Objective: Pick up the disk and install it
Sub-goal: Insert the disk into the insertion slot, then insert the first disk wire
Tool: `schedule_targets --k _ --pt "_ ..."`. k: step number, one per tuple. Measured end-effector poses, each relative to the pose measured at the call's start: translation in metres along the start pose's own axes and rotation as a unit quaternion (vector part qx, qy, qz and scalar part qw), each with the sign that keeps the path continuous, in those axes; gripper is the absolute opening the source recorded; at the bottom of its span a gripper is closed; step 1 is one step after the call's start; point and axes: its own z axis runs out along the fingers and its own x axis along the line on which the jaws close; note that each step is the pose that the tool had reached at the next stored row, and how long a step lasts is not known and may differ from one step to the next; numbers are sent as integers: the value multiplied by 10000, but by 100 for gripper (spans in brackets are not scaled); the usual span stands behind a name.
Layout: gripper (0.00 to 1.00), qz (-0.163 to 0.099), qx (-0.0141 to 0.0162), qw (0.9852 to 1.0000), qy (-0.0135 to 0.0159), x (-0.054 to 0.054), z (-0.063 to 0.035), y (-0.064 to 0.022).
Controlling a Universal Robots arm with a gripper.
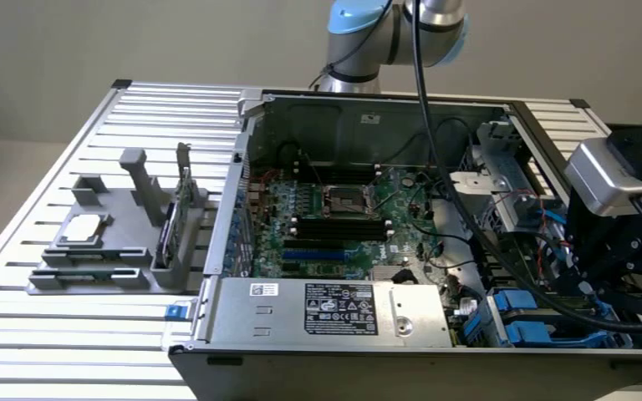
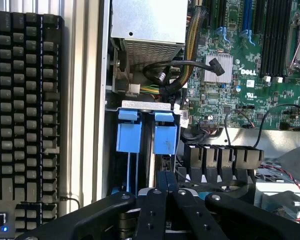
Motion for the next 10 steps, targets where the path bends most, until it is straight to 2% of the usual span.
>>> schedule_targets --k 10 --pt "11 0 0 10000 0 0 0 0"
